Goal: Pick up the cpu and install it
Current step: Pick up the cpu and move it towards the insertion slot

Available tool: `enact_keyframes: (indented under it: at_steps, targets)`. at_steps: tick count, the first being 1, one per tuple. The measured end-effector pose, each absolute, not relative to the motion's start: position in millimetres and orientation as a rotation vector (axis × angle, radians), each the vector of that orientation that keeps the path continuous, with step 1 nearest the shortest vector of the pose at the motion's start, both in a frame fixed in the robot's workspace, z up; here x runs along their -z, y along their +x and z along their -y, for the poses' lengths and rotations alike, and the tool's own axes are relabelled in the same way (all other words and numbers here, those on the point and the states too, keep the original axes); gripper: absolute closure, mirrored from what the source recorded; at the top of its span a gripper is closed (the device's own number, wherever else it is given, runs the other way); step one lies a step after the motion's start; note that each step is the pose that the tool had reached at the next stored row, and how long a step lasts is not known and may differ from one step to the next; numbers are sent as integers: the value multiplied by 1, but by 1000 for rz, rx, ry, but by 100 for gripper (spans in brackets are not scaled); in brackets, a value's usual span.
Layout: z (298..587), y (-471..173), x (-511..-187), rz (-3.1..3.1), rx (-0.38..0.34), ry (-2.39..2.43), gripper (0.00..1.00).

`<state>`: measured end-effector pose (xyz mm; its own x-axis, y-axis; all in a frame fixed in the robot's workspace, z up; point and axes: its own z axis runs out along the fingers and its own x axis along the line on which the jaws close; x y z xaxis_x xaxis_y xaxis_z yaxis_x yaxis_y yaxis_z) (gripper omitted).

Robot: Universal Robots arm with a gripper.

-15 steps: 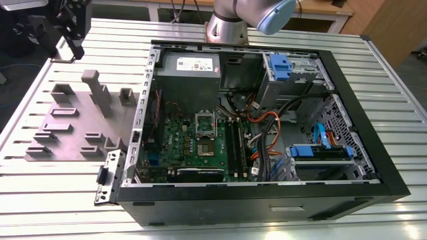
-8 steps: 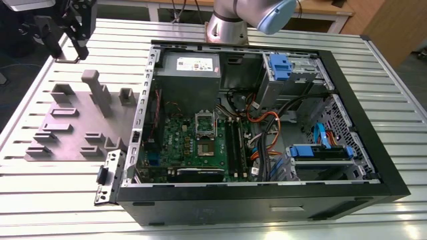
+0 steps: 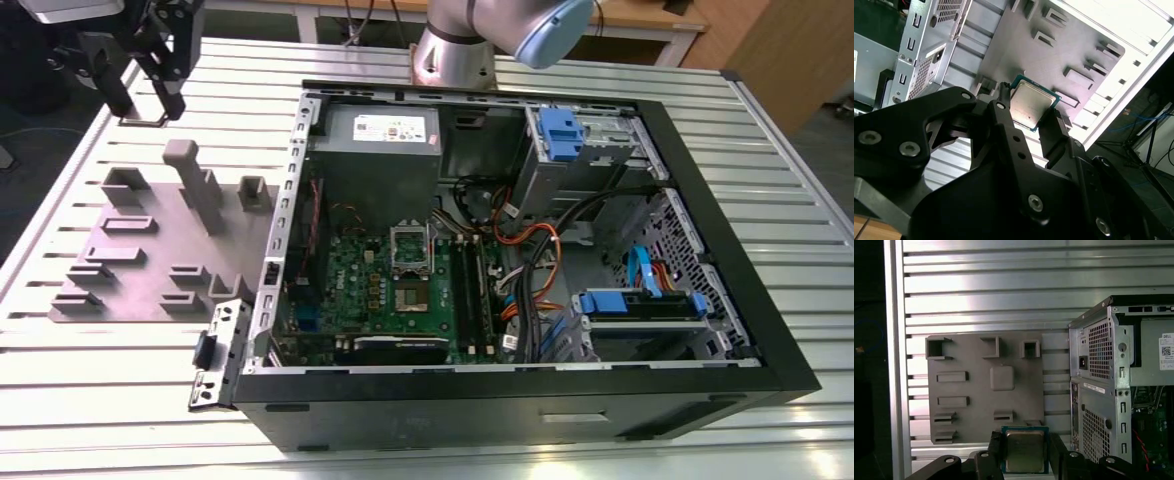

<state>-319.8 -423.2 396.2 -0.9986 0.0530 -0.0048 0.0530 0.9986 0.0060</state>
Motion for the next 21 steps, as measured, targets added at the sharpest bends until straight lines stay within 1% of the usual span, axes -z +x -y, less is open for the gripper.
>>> enact_keyframes:
  at_steps: [21]
  targets:
    - [423,-315,-396,-3135,-7,83,53]
